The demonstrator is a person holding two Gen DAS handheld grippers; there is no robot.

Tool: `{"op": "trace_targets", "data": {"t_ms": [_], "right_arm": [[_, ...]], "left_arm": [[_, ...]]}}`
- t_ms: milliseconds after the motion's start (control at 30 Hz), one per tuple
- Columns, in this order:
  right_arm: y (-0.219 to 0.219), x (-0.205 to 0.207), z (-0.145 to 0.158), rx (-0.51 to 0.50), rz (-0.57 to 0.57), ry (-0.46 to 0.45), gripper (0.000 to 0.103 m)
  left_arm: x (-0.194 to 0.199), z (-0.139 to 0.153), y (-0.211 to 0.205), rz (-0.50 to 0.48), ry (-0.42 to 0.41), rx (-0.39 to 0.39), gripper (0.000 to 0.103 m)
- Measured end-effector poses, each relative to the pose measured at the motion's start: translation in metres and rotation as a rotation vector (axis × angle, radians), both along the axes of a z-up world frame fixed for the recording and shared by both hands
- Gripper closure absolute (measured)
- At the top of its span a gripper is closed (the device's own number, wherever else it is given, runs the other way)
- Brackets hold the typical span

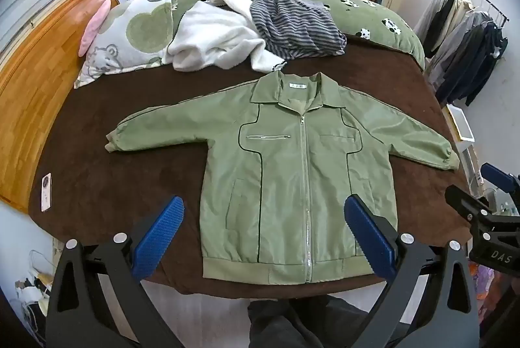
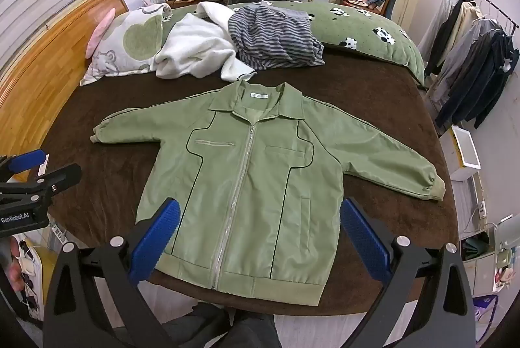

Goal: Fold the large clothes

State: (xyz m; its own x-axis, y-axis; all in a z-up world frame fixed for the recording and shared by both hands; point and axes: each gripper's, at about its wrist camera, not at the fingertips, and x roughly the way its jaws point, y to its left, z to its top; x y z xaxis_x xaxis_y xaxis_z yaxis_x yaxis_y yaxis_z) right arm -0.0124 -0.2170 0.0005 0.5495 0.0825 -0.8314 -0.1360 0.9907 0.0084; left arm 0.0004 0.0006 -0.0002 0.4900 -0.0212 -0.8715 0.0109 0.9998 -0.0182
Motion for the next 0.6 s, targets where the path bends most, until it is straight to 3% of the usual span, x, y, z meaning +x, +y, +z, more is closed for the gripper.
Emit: {"op": "trace_targets", "data": {"t_ms": [600], "right_arm": [[0.0006, 0.0015, 0.0017, 0.010, 0.003, 0.004, 0.006]], "left_arm": [[0.0017, 0.0000, 0.0023, -0.001, -0.010, 0.000, 0.006]]}}
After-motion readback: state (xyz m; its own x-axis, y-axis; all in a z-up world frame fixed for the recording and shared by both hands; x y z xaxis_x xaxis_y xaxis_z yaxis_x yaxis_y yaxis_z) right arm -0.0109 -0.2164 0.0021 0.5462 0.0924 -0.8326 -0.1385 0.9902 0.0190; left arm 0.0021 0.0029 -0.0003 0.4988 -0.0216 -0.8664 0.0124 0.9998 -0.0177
